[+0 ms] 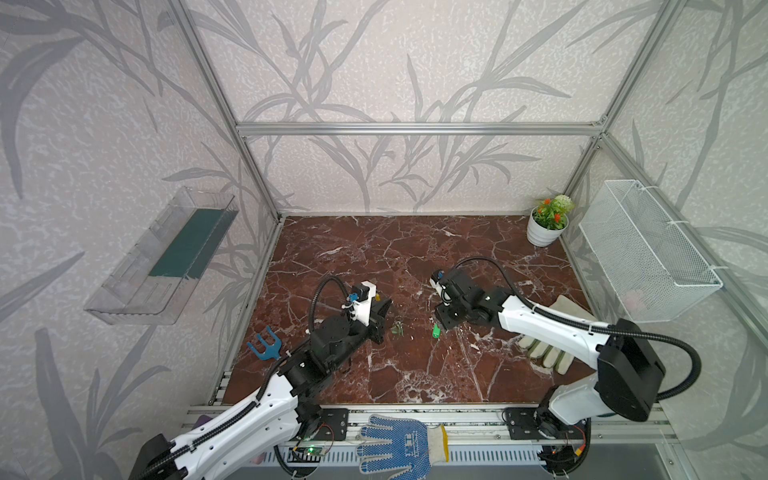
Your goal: Put the keys on the keyring
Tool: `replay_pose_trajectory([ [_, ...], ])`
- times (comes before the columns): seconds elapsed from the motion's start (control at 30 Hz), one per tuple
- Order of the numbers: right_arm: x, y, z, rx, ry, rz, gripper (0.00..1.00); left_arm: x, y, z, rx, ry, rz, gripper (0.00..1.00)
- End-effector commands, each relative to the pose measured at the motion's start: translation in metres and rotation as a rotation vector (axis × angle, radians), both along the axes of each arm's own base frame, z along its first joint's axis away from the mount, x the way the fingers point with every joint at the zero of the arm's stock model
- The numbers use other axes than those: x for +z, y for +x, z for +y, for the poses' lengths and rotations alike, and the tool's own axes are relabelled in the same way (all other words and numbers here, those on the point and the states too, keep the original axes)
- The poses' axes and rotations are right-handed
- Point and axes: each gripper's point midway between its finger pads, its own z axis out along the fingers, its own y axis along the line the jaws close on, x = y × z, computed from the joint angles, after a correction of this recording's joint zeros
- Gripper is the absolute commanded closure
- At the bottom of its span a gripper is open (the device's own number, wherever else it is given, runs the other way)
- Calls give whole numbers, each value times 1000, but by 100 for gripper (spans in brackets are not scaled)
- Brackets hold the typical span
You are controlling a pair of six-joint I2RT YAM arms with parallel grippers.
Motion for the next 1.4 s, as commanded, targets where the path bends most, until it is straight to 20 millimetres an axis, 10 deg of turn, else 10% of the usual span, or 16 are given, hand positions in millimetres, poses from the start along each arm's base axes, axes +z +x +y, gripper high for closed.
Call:
replay_pose_trajectory([
  [0.0,-12,-28,-13,81,-138,194,56,15,-3,-1,-13,-51,-39,100],
  [0.5,-62,-8,-3,111,-343,439,65,15,-5,-4,-26,-51,-40,100],
  [1.37,-87,6,5,103,-360,526,80,17,-7,-6,-36,-48,-48,100],
])
